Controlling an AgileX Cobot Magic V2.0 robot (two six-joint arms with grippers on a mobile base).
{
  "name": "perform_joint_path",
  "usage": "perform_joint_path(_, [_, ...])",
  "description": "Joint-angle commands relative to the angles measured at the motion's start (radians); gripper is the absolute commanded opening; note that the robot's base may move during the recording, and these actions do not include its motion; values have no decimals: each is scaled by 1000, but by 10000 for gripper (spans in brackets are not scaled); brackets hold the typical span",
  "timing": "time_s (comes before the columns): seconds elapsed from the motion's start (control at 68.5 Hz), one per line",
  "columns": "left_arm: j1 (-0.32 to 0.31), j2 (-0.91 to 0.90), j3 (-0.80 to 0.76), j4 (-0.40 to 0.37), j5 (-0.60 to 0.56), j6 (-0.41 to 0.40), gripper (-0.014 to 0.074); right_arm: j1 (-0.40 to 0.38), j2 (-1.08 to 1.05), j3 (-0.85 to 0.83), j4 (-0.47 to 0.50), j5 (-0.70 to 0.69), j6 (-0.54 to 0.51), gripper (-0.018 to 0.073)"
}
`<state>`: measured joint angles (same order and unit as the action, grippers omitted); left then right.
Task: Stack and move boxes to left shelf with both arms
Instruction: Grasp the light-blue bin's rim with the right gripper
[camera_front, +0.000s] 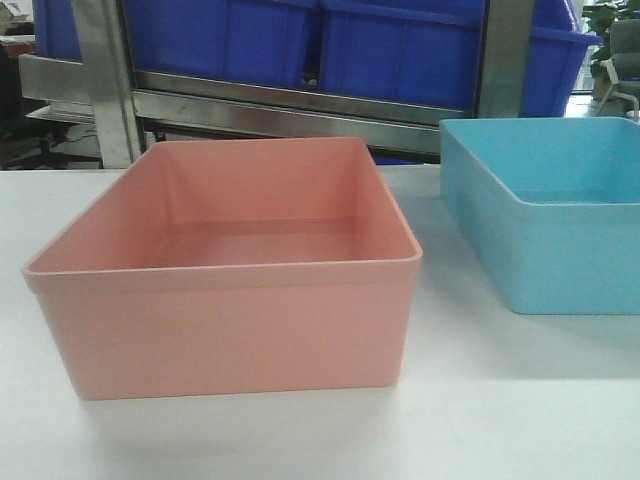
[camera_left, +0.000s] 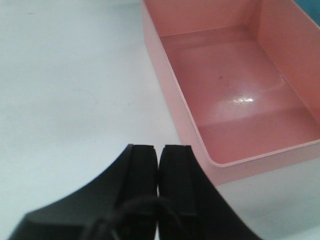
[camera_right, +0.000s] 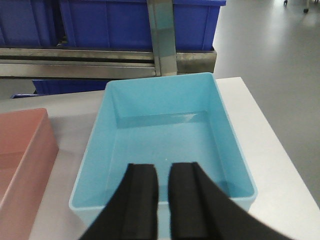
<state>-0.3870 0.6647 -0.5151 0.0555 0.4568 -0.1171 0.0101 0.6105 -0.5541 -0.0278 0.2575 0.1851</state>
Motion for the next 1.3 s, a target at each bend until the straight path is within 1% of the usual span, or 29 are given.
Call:
perform_joint_path(0.0, [-4, -4, -29, 5, -88, 0, -13, 1, 137, -147, 2, -52, -1, 422])
perform_joint_path(0.029, [-4, -4, -29, 5, -88, 0, -14, 1, 193, -196, 2, -25, -1, 483])
perform_joint_path(0.058, [-4, -4, -29, 5, -88, 0, -14, -1, 236, -237, 2, 0, -1, 522])
perform_joint_path(0.117, [-4, -4, -29, 5, -90, 0, -13, -3, 335, -328, 2, 70, -2, 566])
perform_joint_path(0.292, [-4, -4, -29, 6, -90, 0, -13, -13, 597, -608, -10, 316, -12, 561])
perform_joint_path(0.336, [-4, -4, -29, 6, -90, 0, -13, -29, 663, -686, -10, 390, -19, 561])
perform_joint_path(0.409, [-4, -4, -29, 6, -90, 0, -13, -79, 762, -812, -9, 518, -39, 561])
perform_joint_path(0.438, [-4, -4, -29, 6, -90, 0, -13, -100, 796, -857, -2, 576, -62, 561])
perform_joint_path(0.496, [-4, -4, -29, 6, -90, 0, -13, -148, 881, -962, 28, 671, -148, 561])
perform_joint_path(0.555, [-4, -4, -29, 6, -90, 0, -13, -192, 949, -1033, 73, 737, -254, 561])
perform_joint_path(0.584, [-4, -4, -29, 6, -90, 0, -13, -209, 990, -1062, 94, 760, -287, 561])
perform_joint_path(0.657, [-4, -4, -29, 6, -90, 0, -13, -245, 1062, -1119, 135, 755, -347, 561])
perform_joint_path(0.744, [-4, -4, -29, 6, -90, 0, -13, -264, 1137, -1139, 138, 683, -378, 561])
perform_joint_path(0.847, [-4, -4, -29, 6, -88, 0, -13, -265, 1205, -1139, 138, 603, -424, 561])
perform_joint_path(0.949, [-4, -4, -29, 6, -88, 0, -13, -263, 1273, -1139, 138, 552, -477, 561])
perform_joint_path(1.197, [-4, -4, -29, 6, -85, 0, -13, -262, 1393, -1139, 138, 474, -483, 557])
perform_joint_path(1.255, [-4, -4, -29, 6, -84, 0, -13, -262, 1408, -1139, 138, 469, -485, 525])
perform_joint_path(1.284, [-4, -4, -29, 6, -82, 0, -13, -262, 1413, -1139, 138, 467, -485, 489])
